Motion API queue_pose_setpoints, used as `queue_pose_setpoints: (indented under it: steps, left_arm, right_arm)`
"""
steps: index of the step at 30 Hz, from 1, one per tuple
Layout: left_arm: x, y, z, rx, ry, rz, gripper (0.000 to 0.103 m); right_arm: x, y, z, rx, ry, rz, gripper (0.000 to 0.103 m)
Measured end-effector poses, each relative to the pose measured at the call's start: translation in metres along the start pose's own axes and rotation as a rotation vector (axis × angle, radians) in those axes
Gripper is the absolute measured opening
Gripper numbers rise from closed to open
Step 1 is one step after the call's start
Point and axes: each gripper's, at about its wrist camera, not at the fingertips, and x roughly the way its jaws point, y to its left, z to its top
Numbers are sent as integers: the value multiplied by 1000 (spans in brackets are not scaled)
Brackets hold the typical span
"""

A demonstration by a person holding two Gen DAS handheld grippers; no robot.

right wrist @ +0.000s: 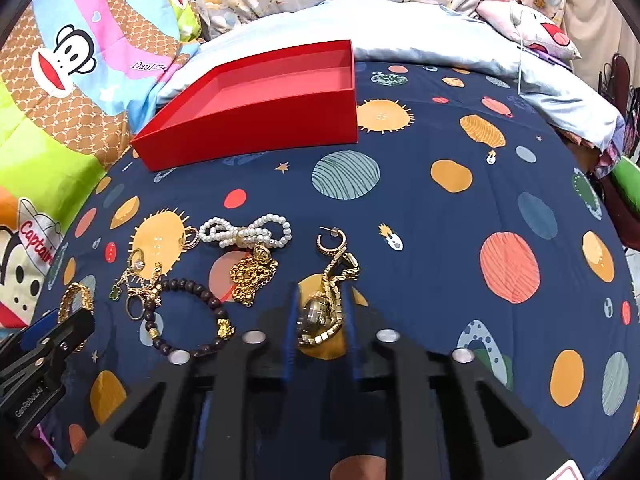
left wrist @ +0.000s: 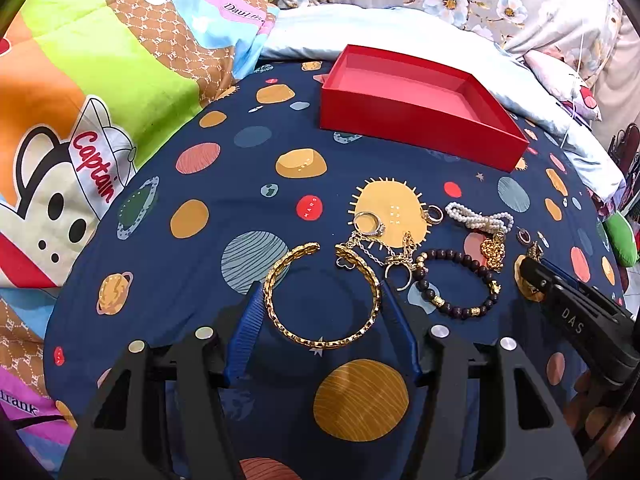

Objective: Organize jewelry
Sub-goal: 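Grasp the gold cuff bangle with the left gripper while the right gripper grasps the gold watch, then carry bangle and watch into the red tray and open both grippers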

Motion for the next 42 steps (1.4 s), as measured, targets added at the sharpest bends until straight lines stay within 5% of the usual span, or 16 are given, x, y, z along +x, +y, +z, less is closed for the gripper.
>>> queue_pose_setpoints:
  steps: [13, 22, 32, 42]
  left_arm:
    - [-18, -7, 2, 10, -37, -17, 57]
    - [-34, -12, 21, 22, -78, -42, 57]
    - [-30, -34, 105, 66, -175, -97, 57]
    - [30, -63, 209, 98, -232, -99, 57]
  right_arm:
    - [-32, -12, -2, 25, -43, 26, 15]
    - [-69, -14, 25, 17, -131, 65, 15]
    - [-65, -5, 114, 5, -218, 142, 15]
    - [16, 11, 206, -18, -178, 138, 15]
